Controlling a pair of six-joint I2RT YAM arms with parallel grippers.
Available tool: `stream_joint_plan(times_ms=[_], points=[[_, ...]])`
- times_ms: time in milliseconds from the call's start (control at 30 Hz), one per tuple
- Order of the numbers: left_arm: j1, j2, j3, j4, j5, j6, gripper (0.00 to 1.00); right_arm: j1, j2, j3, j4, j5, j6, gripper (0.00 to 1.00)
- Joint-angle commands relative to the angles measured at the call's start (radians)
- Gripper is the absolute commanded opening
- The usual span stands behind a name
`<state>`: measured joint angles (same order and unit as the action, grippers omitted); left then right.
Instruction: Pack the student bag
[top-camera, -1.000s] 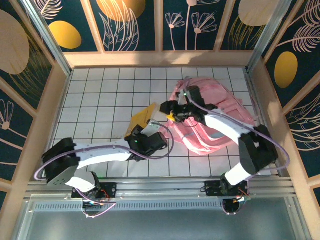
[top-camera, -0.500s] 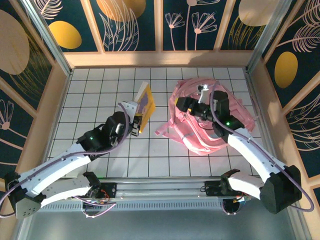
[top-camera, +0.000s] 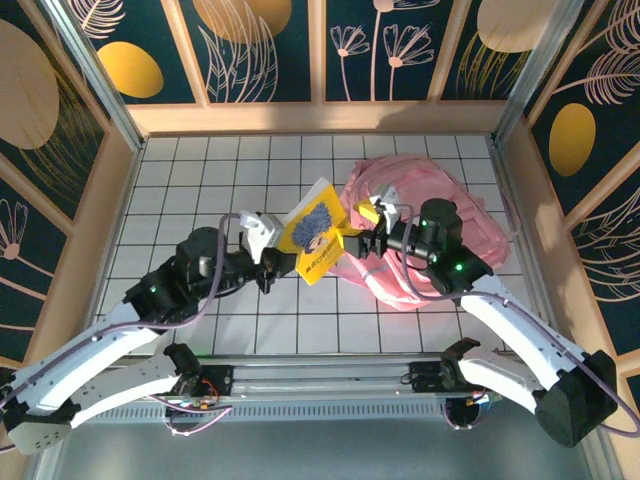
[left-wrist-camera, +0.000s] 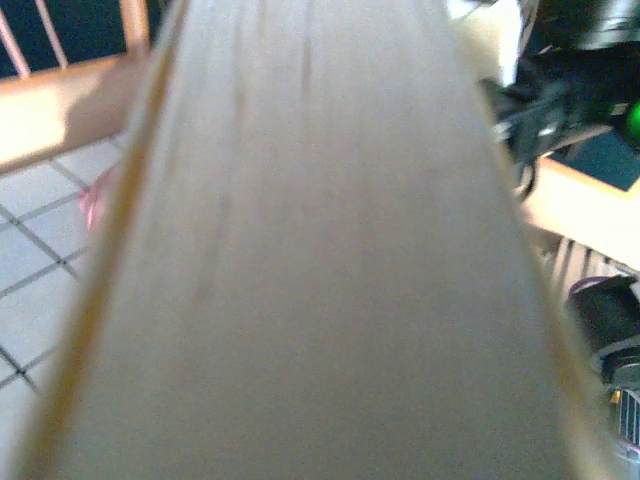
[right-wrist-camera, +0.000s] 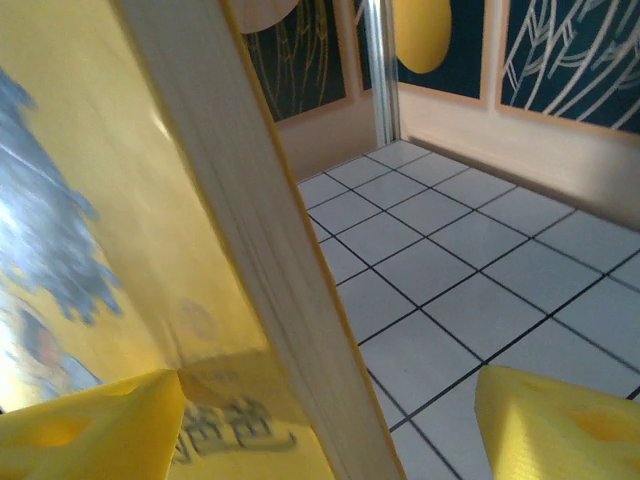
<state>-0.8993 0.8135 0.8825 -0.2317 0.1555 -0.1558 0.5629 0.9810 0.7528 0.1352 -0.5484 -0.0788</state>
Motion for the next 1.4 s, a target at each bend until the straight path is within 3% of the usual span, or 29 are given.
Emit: stream_joint_plan(times_ms=[0, 167, 367, 433, 533, 700, 833, 900, 1000, 1067, 1167, 1267, 1367], points=[[0.007, -0.088, -0.038, 0.193, 0.121, 0.097, 0.0, 0.0, 0.029, 0.069, -0.083, -0.122, -0.209, 0.77], [0.007, -0.026, 0.004, 0.112, 0.228, 0.133, 0.0, 0.02, 0.033, 0.124, -0.15, -0.318, -0.25, 0.76], [0.007, 0.052, 0.036, 0.061, 0.273, 0.142, 0.0, 0.046, 0.036, 0.179, -0.222, -0.417, -0.257, 0.74], [0.007, 0.047, 0.03, 0.065, 0.256, 0.145, 0.0, 0.045, 0.037, 0.191, -0.249, -0.444, -0.257, 0.67], [0.007, 0.035, 0.023, 0.073, 0.236, 0.142, 0.0, 0.033, 0.051, 0.206, -0.288, -0.499, -0.256, 0.49], [0.01, 0.038, 0.027, 0.077, 0.258, 0.131, 0.0, 0.004, 0.06, 0.197, -0.287, -0.577, -0.228, 0.0], [0.016, 0.034, 0.023, 0.083, 0.181, 0.093, 0.01, -0.011, 0.055, 0.185, -0.204, -0.685, -0.129, 0.0], [0.021, 0.029, 0.022, 0.087, 0.147, 0.055, 0.45, -0.068, 0.041, 0.163, -0.079, -0.69, -0.009, 0.0], [0.032, 0.02, -0.005, 0.146, 0.124, -0.052, 0.8, -0.113, 0.008, 0.125, 0.121, -0.559, 0.187, 0.0], [0.037, 0.018, -0.046, 0.223, 0.088, -0.167, 0.9, -0.123, -0.012, 0.065, 0.313, -0.41, 0.393, 0.0], [0.068, 0.059, -0.083, 0.332, 0.058, -0.372, 0.94, -0.122, -0.025, -0.056, 0.586, -0.128, 0.69, 0.0], [0.114, 0.123, -0.107, 0.442, 0.079, -0.549, 0.94, -0.119, -0.035, -0.142, 0.703, 0.159, 0.935, 0.0], [0.151, 0.165, -0.169, 0.674, 0.152, -0.725, 0.95, -0.087, -0.048, -0.21, 0.808, 0.343, 1.104, 0.0]])
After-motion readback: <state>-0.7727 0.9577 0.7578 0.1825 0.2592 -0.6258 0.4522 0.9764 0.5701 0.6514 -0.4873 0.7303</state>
